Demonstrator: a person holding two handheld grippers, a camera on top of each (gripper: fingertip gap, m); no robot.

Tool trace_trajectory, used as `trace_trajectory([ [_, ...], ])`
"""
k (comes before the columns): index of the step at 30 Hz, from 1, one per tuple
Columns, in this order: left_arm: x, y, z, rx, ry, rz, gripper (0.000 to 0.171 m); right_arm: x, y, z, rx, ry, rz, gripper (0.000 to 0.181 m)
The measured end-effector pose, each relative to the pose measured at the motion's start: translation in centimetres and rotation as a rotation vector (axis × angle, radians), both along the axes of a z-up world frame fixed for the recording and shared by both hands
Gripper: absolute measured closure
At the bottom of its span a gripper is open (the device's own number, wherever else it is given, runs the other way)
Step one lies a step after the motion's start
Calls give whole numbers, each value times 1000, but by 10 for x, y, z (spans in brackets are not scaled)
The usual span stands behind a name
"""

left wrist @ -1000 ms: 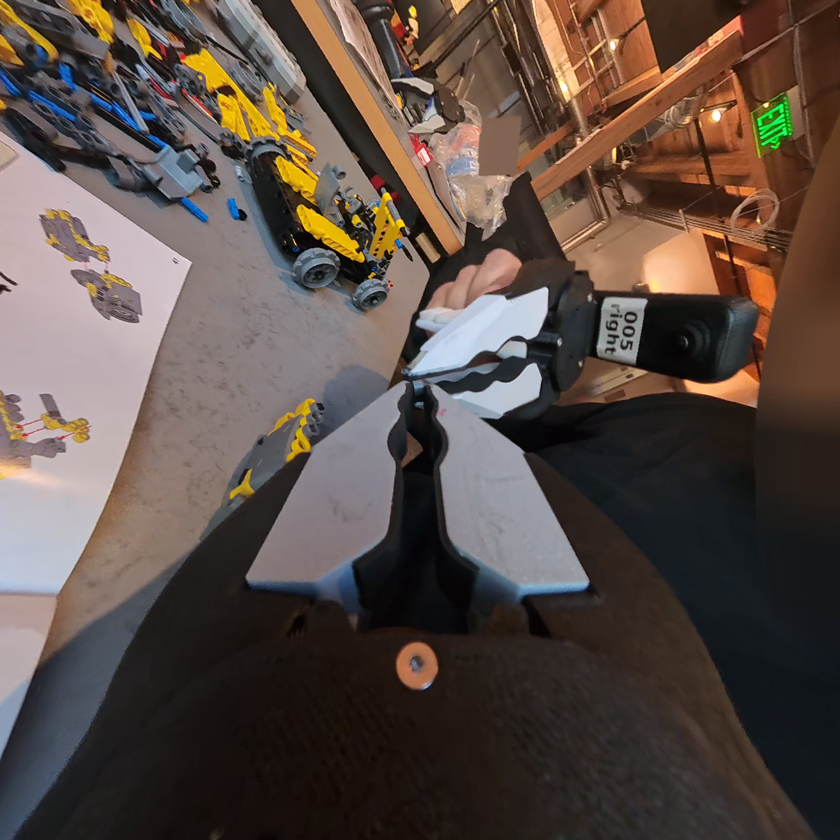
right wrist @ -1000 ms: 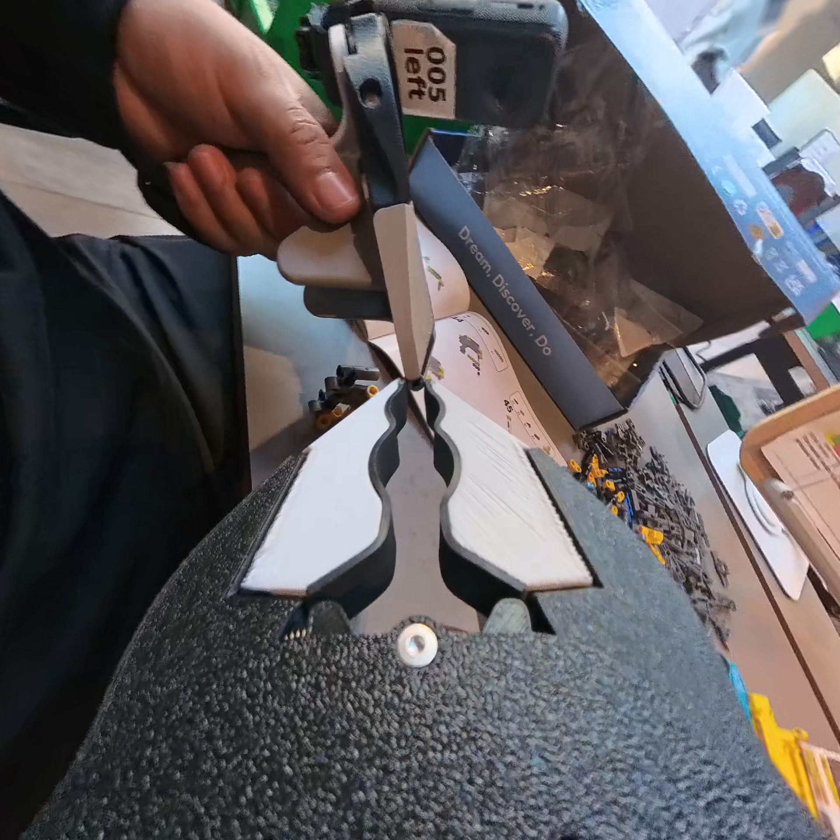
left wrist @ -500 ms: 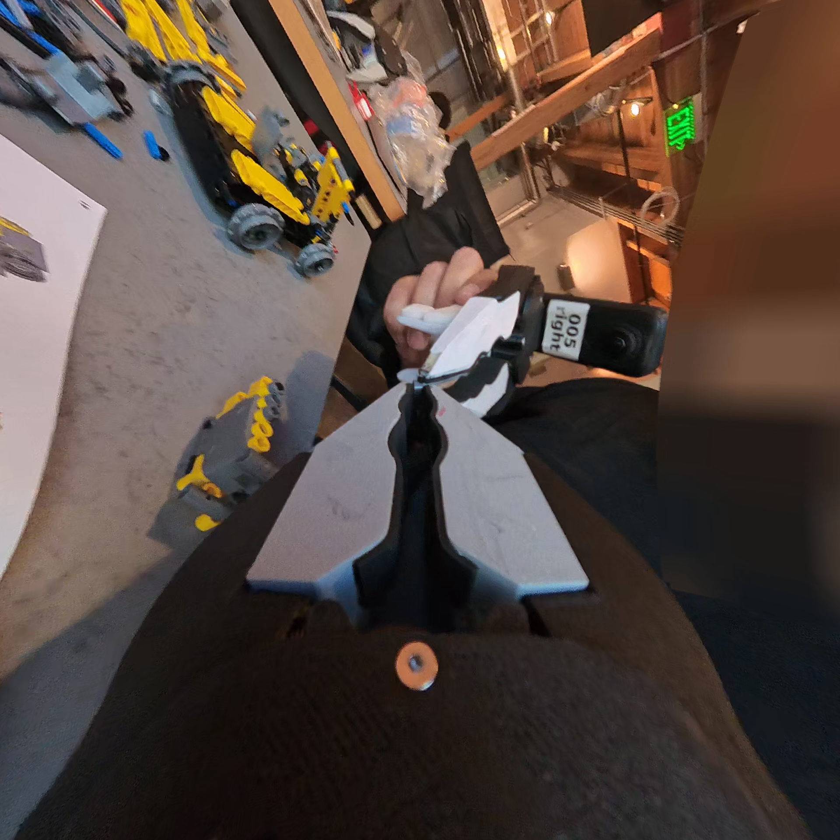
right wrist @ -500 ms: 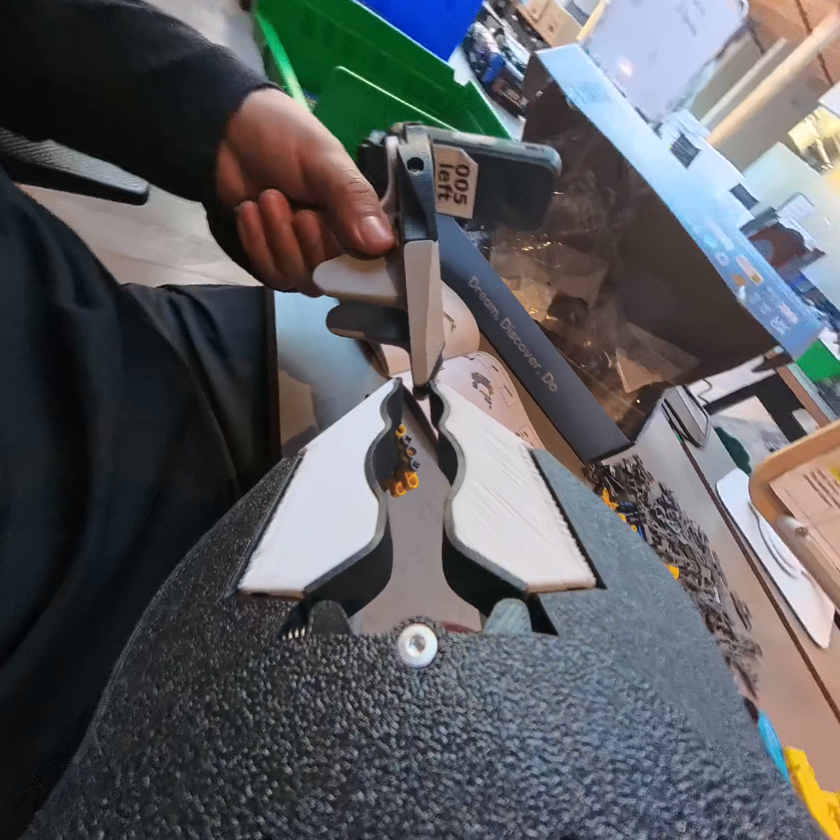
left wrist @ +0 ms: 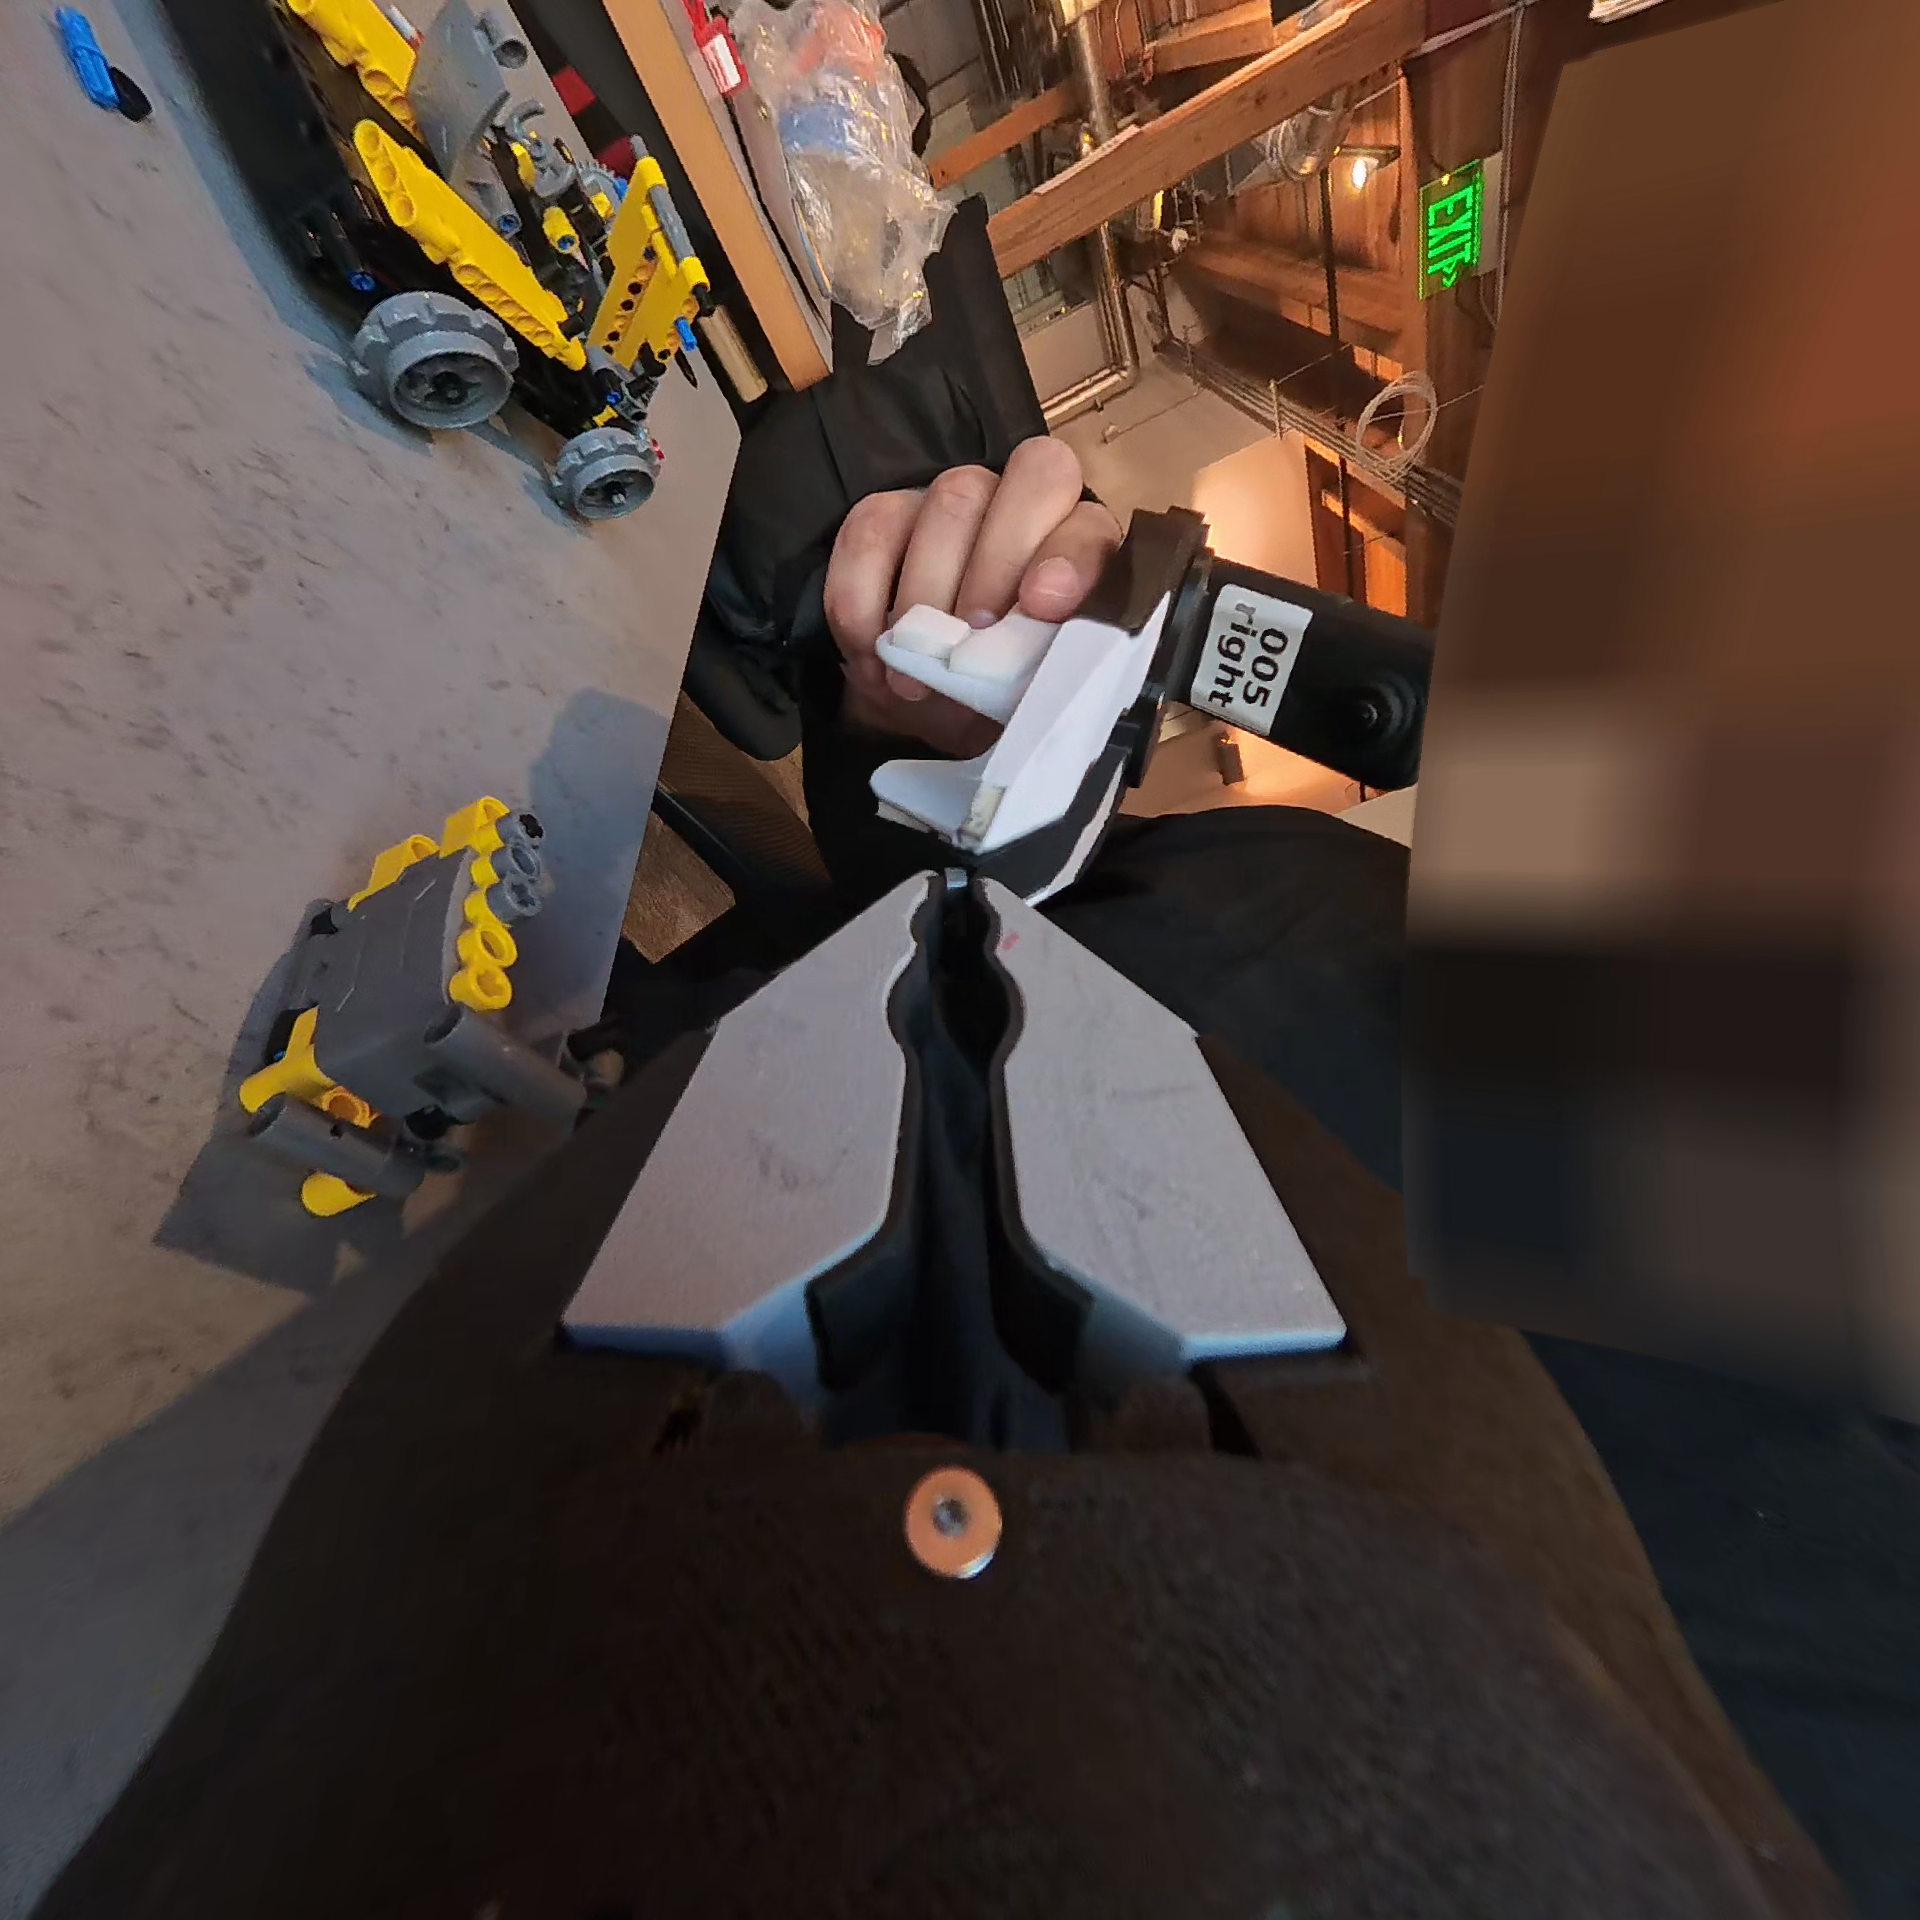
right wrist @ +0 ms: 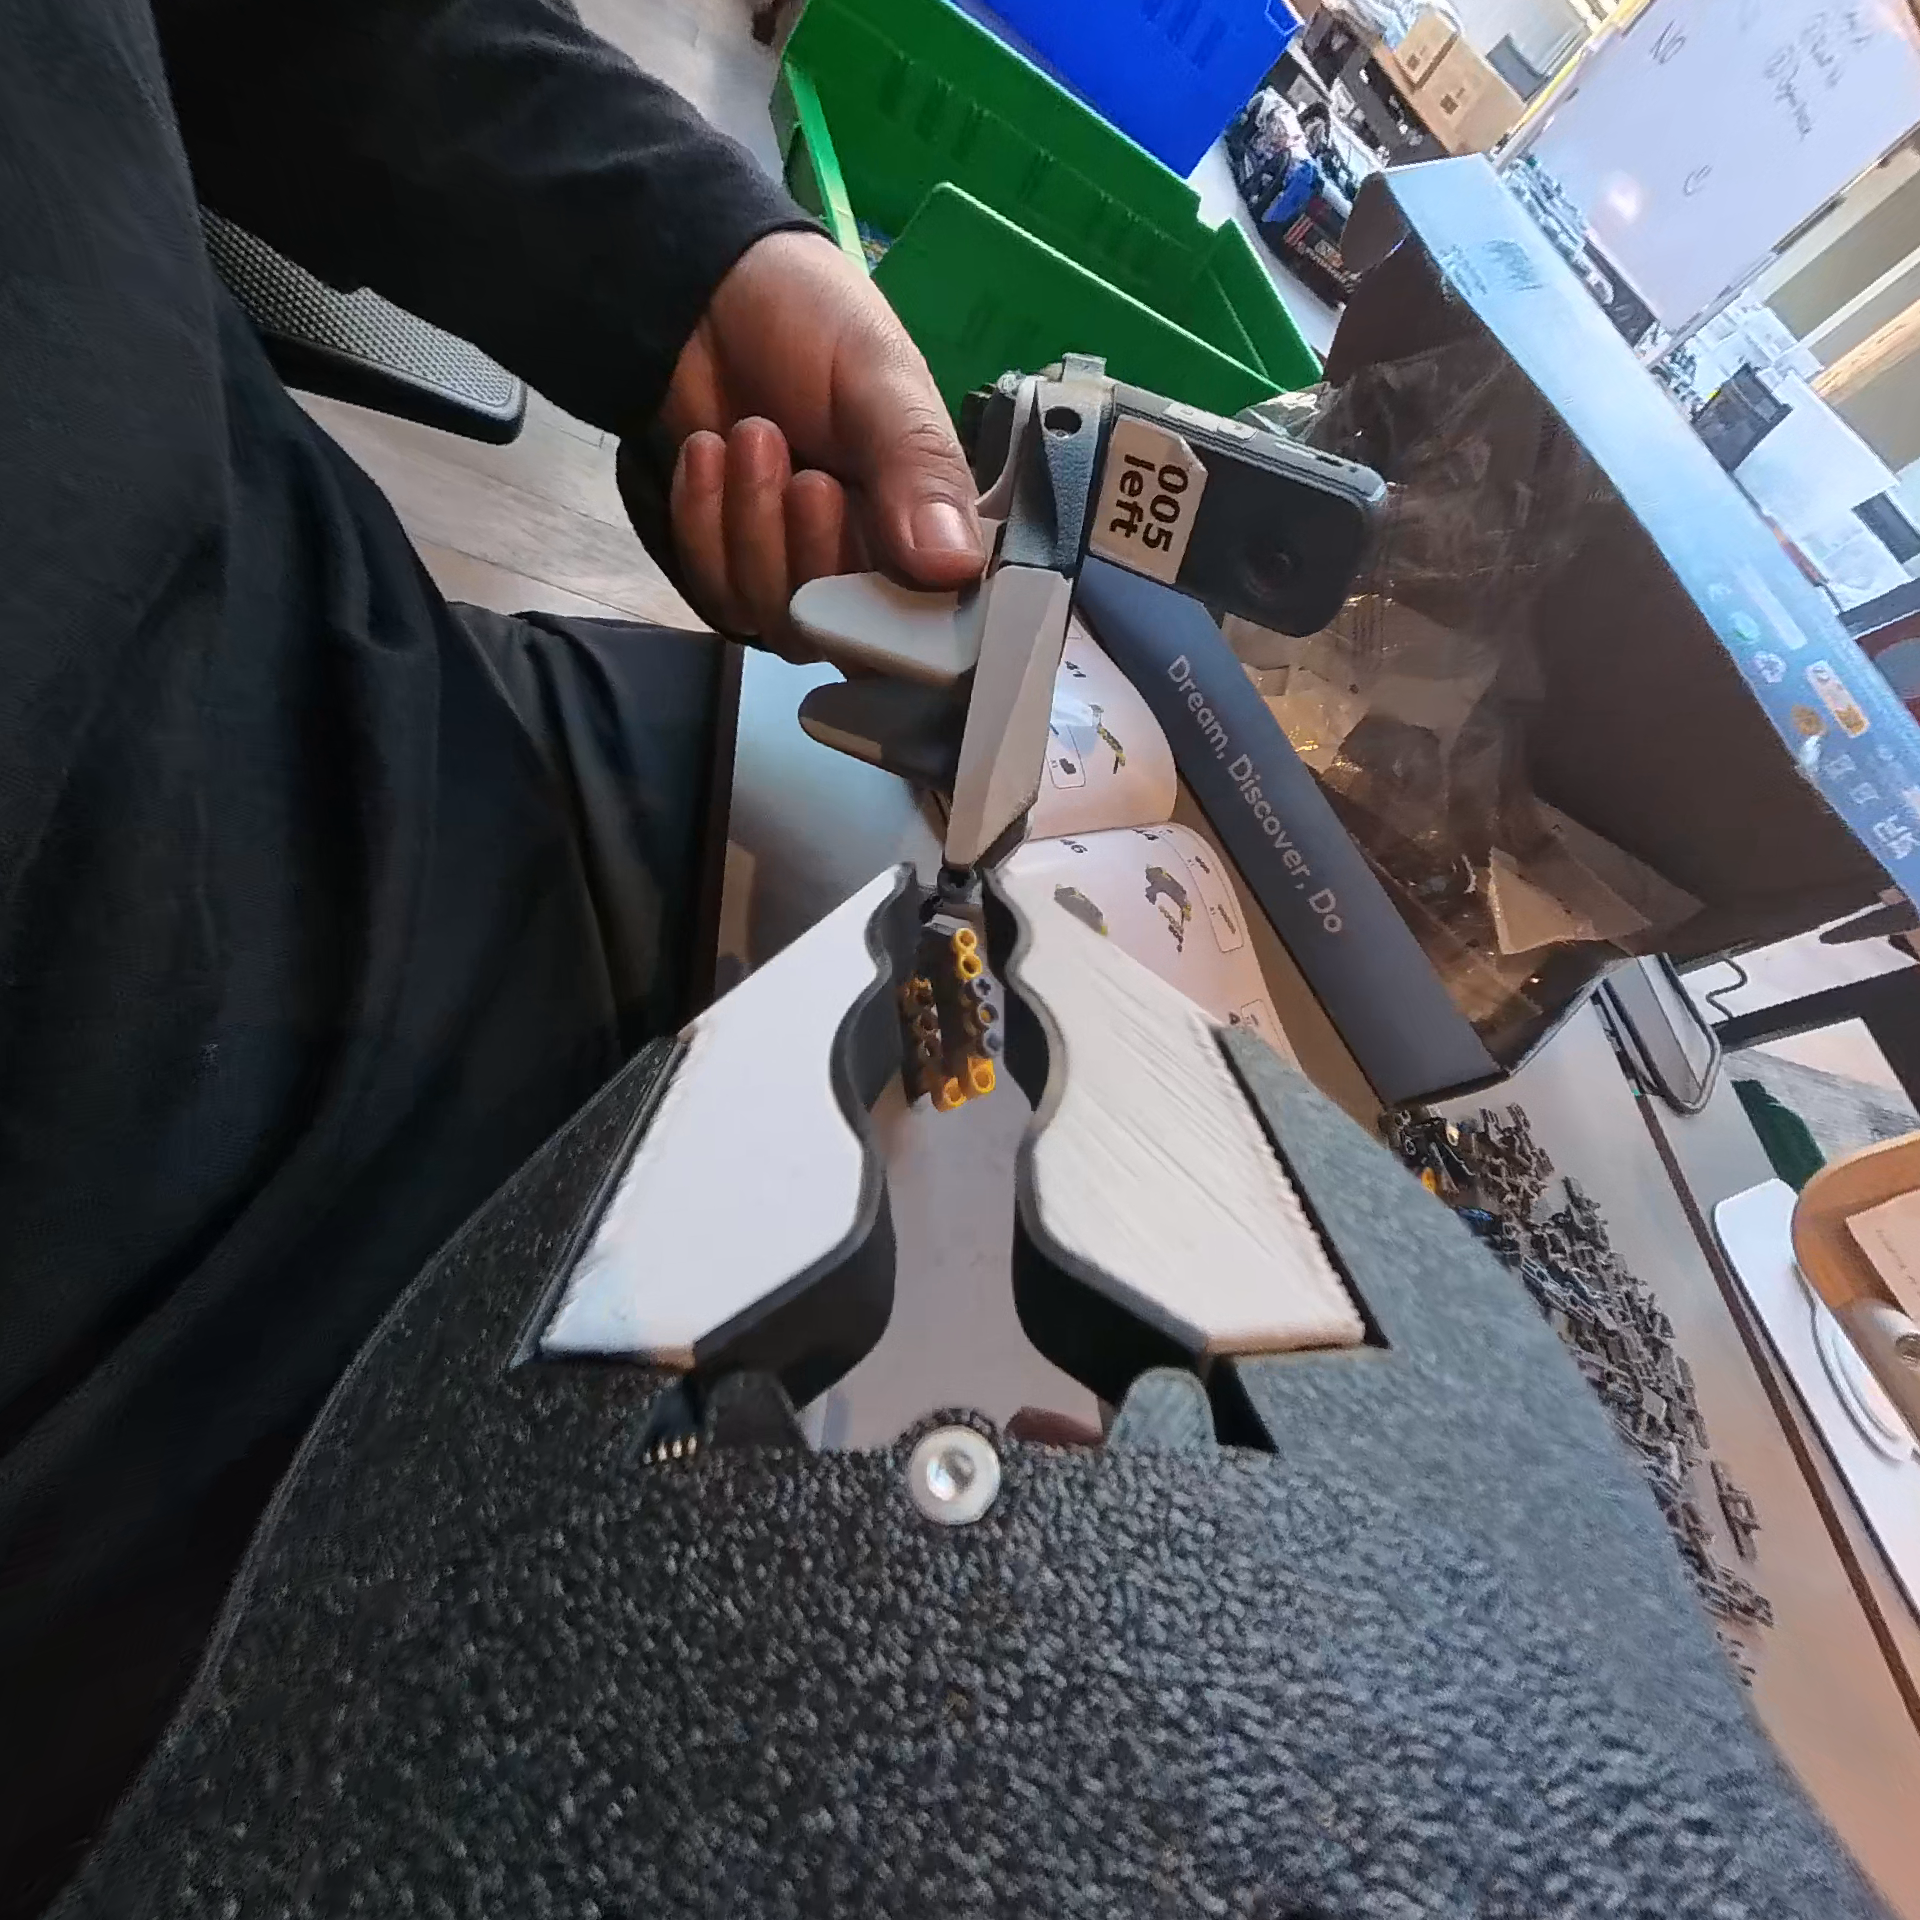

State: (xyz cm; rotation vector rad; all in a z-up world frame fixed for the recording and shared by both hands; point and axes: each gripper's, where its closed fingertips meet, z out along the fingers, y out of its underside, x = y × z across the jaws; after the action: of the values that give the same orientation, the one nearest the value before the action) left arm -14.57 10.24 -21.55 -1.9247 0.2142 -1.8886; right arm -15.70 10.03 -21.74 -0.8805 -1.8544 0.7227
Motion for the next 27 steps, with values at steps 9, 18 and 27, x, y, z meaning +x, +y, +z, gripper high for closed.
trace_trajectory([
  [9,2,3,2,-4,-4,15,171,0,5,0,-3,7,-33,175],
  [18,0,8,-5,15,63,69,167,-2,13,-5,-5,9,-109,175],
  [27,0,9,-6,6,47,69,170,-2,9,-8,1,7,-102,175],
])
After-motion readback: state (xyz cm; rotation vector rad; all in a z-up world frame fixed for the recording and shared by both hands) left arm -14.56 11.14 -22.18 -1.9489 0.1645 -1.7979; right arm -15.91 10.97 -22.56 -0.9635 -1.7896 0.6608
